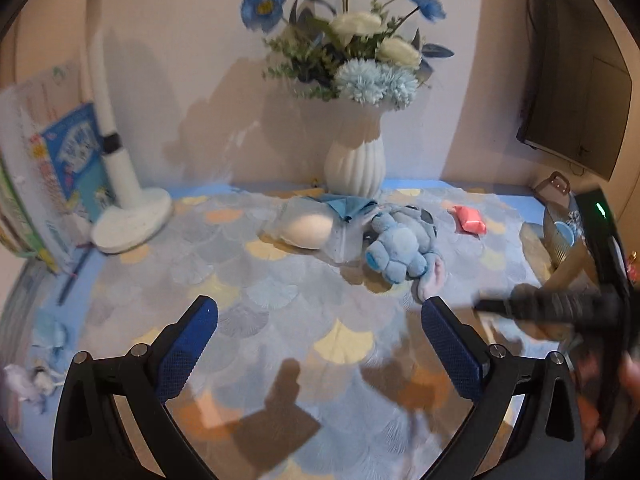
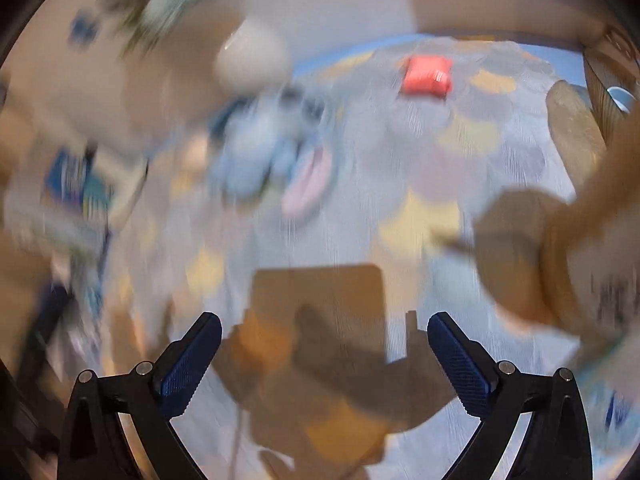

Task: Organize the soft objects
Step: 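Grasp the blue plush toy with the left gripper while the right grasps the pink clay pack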

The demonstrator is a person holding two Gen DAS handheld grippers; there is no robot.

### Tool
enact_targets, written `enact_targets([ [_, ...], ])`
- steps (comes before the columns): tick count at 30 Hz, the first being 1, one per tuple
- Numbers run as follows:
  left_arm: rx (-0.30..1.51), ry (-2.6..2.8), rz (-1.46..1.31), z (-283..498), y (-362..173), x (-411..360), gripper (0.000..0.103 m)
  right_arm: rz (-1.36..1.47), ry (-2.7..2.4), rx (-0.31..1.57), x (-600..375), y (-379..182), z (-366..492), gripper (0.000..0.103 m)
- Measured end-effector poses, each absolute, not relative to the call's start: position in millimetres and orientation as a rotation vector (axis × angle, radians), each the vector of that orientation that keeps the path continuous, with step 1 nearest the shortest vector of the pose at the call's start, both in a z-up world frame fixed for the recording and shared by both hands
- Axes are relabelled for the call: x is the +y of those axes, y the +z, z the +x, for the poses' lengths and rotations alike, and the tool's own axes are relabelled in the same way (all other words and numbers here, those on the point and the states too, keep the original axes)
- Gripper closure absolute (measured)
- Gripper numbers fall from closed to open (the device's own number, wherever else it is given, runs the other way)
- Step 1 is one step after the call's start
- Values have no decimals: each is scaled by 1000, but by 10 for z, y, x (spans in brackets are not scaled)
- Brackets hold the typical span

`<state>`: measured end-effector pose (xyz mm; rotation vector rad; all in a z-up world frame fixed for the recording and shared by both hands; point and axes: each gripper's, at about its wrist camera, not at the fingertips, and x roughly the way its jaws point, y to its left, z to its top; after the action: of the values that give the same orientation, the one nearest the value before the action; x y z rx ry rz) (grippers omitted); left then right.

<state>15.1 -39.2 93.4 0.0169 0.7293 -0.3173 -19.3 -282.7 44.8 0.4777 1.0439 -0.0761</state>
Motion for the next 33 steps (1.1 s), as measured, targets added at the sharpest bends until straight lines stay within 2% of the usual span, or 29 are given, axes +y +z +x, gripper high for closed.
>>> enact_targets([
  [3,763,-360,21,375,839,-585,1,527,-134,1000,-3012,504,227,0],
  [8,754,-405,194,651,654,-1278,1,418,-345,745,-3266,710,585,0],
  [10,758,-401,231,773,545,-1496,2,424,-422,697,-3400,683,677,0],
  [16,759,-424,332,1018,295,-1933,3,431,-499,677,-3774,428,916,1],
  [17,757,-426,347,1019,271,-1964,3,402,-513,657,-3784,398,912,6],
  [18,758,-431,358,1025,243,-1994,3,393,-529,659,-3793,364,918,18],
  [20,765,-446,351,1042,183,-2039,3,443,-463,697,-3841,309,985,29],
  [22,771,-450,338,1075,130,-2062,9,434,-476,743,-3857,221,1096,33],
  [23,758,-429,341,1099,105,-2070,15,422,-486,742,-3840,216,1096,39],
  [24,747,-419,343,1106,93,-2072,22,409,-485,734,-3820,226,1097,51],
  [25,741,-417,343,1104,94,-2069,26,400,-478,738,-3795,220,1099,57],
  [26,727,-415,338,1085,115,-2044,36,385,-474,744,-3775,213,1117,63],
  [27,710,-407,336,1056,145,-2022,50,376,-464,741,-3754,210,1118,63],
  [29,711,-409,311,1028,188,-1967,64,371,-408,726,-3712,224,1114,63],
  [33,765,-449,151,941,245,-1723,65,374,-389,695,-3663,246,1033,63],
])
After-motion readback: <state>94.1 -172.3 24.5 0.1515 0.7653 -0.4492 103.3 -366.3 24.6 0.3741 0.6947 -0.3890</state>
